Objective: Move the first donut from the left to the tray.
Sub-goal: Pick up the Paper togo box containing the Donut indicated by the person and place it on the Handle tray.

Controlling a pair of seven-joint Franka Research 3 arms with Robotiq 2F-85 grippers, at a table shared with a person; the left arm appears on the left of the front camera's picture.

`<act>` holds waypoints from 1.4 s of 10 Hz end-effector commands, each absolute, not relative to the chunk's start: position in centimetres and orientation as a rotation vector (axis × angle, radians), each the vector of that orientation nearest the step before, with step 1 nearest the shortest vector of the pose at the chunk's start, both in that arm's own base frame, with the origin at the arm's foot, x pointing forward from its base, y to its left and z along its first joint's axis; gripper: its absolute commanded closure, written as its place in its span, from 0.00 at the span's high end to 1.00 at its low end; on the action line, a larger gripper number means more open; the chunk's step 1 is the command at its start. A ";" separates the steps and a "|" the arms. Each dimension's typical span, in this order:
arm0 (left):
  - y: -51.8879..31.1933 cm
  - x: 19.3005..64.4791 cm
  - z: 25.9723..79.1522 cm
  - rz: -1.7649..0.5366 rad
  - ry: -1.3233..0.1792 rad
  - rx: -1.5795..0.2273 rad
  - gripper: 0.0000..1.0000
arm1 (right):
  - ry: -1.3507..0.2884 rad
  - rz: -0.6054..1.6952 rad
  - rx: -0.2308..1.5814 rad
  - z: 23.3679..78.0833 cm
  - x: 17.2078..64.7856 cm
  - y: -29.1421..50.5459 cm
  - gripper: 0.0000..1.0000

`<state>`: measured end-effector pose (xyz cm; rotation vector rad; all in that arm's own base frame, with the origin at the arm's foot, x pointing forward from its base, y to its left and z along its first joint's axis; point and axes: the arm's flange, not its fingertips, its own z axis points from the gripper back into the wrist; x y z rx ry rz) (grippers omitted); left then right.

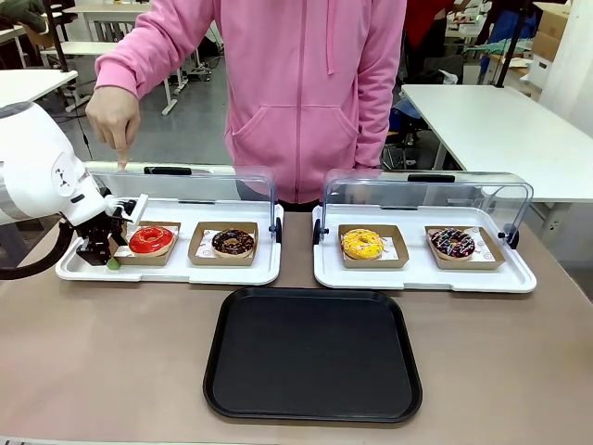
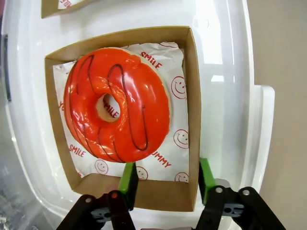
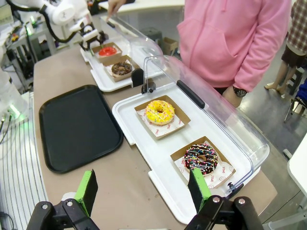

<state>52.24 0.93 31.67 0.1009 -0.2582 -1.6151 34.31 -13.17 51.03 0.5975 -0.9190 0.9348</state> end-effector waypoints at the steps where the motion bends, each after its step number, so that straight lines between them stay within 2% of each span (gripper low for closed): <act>1: 0.9 52.8 31.8 -1.610 -0.228 0.101 0.00 | -0.950 0.951 0.598 51.1 34.6 -13.1 1.00; 9: 0.8 52.6 32.3 -1.637 -0.160 0.069 0.00 | -0.950 0.951 0.598 51.1 34.6 -13.1 1.00; 10: 1.2 53.1 32.6 -1.569 -0.131 -0.033 0.00 | -0.950 0.951 0.598 51.1 34.6 -13.1 1.00; 11: 0.8 52.5 31.9 -1.640 -0.185 0.066 0.00 | -0.950 0.951 0.598 51.1 34.6 -13.1 1.00; 14: 0.8 52.5 31.9 -1.640 -0.185 0.066 0.00 | -0.950 0.951 0.598 51.1 34.6 -13.1 1.00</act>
